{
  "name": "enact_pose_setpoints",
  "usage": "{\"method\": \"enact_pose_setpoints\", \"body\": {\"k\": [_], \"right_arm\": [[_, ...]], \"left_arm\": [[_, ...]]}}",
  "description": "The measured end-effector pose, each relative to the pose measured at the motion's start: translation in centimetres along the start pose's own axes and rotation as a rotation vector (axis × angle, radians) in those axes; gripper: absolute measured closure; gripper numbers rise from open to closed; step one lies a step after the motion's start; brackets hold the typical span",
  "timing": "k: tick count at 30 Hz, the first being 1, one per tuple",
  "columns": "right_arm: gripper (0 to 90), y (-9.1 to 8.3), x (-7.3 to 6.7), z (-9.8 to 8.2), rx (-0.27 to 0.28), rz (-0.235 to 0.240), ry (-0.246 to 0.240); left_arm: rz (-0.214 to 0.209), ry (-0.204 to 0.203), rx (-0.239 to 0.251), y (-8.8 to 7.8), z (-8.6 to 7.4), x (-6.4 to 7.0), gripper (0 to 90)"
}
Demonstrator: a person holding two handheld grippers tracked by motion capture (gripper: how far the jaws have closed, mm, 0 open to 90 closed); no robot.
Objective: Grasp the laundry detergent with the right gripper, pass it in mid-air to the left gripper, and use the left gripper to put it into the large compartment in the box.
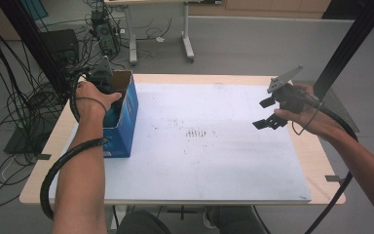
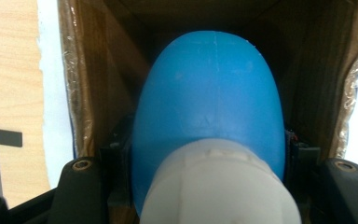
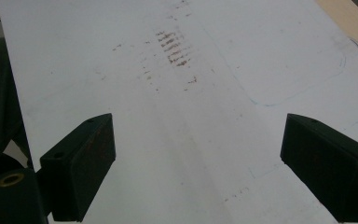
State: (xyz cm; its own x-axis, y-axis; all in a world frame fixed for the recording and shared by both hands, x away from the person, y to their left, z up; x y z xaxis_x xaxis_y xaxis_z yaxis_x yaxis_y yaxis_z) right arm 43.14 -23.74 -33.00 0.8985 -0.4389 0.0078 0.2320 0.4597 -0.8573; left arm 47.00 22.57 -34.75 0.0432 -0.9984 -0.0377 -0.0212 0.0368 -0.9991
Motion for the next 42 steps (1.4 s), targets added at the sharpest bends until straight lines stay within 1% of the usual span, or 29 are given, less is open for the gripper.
{"method": "enact_pose_setpoints", "body": {"k": [4,5,21,42], "right_arm": [[10.1,-0.06,0.08,-0.09,-0.001,-0.001,0.001],[10.1,-0.08,0.09,-0.12,0.000,-0.002,0.004],[10.1,-0.50,0.46,-0.50,0.009,-0.009,0.017],[10.1,-0.75,0.67,-0.58,0.005,-0.015,0.016]], "left_arm": [[0.008,0.000,0.004,0.35,0.00,-0.02,37.3],[0.008,0.000,0.009,0.34,0.02,-0.05,37.3],[0.006,-0.003,0.005,0.42,-0.03,-0.02,37.2],[0.002,-0.005,0.004,0.44,0.04,-0.13,37.1]]}}
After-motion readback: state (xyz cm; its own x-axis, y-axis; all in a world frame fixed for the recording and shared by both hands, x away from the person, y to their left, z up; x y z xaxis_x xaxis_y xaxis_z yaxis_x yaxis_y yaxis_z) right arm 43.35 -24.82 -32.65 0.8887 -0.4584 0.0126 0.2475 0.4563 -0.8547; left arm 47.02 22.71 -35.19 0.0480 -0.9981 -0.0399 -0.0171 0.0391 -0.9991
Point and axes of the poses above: each handheld gripper's, and its own axes: y roughly forward along the jaws, z roughly out of its top, x roughly to its right, the point moved 8 cm from there along y, roughly forward along the jaws, and after that the axes turned 7 degrees about -x, right-handed, at the moved point
